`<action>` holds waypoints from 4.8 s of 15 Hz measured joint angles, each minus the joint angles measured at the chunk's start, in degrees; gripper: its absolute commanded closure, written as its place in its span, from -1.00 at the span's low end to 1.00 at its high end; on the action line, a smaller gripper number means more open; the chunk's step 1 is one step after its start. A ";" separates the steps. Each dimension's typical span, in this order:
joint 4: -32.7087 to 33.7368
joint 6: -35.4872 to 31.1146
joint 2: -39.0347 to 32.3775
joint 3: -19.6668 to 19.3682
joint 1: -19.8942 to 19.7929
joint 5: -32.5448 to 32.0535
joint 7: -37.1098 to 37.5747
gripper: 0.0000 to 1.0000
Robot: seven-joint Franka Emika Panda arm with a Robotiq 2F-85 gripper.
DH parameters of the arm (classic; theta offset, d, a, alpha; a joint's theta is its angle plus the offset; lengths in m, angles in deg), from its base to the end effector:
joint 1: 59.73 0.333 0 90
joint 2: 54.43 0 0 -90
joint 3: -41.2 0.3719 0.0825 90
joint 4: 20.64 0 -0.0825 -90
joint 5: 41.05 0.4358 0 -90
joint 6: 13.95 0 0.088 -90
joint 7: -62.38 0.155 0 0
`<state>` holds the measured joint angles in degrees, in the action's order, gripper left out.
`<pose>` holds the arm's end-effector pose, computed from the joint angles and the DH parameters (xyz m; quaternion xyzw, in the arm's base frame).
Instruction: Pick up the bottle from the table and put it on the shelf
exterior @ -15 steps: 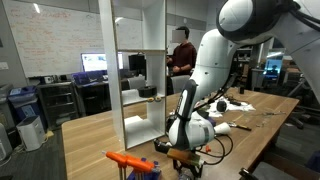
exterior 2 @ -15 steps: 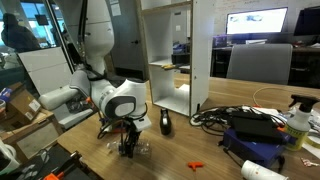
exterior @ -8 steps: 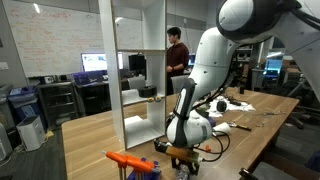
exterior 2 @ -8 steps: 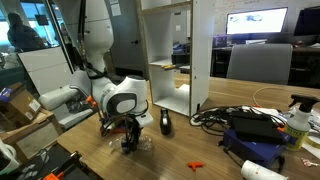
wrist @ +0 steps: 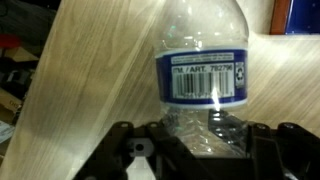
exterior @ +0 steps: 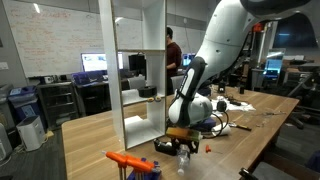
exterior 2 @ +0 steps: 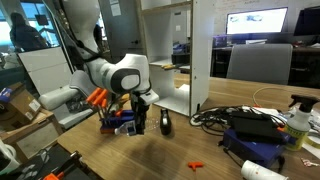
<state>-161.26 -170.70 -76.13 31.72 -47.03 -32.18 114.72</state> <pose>0.4986 0.0164 0.0980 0.8783 -0.4761 -0.0372 0.0234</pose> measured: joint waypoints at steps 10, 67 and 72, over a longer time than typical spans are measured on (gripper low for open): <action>0.51 22.27 28.27 0.90 -3.83 -27.00 15.41 0.89; 52.48 -2.23 -12.97 -0.31 1.63 -27.46 11.57 -0.02; 55.69 -1.63 -15.11 -0.28 1.82 -26.44 10.82 -1.00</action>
<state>-105.57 -172.33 -91.24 31.44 -45.21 -58.62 125.54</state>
